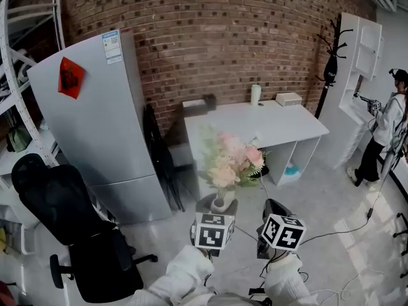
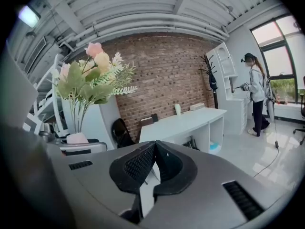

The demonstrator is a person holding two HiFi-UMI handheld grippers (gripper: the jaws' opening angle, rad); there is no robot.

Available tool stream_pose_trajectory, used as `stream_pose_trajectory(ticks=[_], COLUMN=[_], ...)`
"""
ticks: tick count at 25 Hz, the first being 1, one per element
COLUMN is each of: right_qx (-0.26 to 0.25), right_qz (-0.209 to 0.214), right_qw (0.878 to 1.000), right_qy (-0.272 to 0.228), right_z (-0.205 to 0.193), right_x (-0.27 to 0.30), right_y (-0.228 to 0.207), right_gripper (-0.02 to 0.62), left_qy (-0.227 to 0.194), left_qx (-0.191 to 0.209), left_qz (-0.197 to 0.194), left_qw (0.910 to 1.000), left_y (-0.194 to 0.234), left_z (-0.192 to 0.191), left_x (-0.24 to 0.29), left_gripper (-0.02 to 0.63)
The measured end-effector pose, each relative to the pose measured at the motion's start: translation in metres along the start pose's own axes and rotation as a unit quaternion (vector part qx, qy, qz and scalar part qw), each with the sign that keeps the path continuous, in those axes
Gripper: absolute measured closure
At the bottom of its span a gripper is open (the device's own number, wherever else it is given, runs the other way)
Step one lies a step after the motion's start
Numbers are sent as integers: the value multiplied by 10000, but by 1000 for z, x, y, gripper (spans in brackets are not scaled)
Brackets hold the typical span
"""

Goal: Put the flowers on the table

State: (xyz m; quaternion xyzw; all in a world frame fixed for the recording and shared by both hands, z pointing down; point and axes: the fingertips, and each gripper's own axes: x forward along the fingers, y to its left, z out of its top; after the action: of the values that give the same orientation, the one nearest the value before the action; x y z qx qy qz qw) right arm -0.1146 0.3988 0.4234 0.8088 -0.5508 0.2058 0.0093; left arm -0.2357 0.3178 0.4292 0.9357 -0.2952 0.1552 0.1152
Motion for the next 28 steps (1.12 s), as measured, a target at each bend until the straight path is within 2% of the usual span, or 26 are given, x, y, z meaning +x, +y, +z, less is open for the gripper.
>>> stream_pose_trajectory(ticks=[9,16,28], right_qx=[161,258,226], right_qz=[-254,-392,-323], right_qw=[9995,9987,9991], right_qy=[53,181,166], right_z=[-9,-14,36], right_x=[12,36,121], right_y=[-12,-38,-89], right_gripper=[572,572,571], left_qy=[-22,2,-104], left_qx=[22,4,28], left_qz=[-55,-81,-92], left_qw=[10000,10000,9999], left_y=[15,15,14], left_z=[1,3,51], left_x=[10,44,144], left_gripper=[337,337,337])
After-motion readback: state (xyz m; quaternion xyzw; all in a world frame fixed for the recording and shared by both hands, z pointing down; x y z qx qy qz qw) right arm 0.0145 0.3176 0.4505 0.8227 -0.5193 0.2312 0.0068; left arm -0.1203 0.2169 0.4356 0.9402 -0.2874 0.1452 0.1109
